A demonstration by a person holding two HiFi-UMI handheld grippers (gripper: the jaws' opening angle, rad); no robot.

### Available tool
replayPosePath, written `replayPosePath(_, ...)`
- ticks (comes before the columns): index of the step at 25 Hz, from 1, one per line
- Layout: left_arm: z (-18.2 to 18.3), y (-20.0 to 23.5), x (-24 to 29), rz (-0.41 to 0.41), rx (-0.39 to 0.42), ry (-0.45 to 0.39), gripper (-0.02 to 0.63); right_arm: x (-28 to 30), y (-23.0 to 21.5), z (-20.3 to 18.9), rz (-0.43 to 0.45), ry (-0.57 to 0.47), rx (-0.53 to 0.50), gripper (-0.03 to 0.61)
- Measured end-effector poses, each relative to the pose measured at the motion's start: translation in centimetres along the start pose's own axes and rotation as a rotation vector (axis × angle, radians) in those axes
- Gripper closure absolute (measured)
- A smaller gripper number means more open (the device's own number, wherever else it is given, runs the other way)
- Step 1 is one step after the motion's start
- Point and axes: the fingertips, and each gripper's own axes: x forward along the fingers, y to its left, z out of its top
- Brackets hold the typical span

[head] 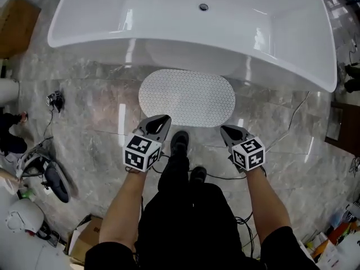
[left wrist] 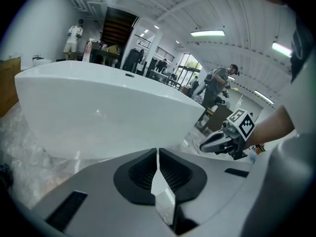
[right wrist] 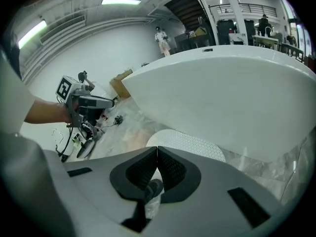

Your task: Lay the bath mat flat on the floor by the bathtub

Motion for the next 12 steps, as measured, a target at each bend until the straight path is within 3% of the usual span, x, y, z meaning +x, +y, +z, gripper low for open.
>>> replayPosePath(12, 13.0, -1.6, -8.2, 0.058, 0.05, -0.055, 0.592, -8.9, 4.3, 11.5, 0.005, -0.058, -0.01, 0.561)
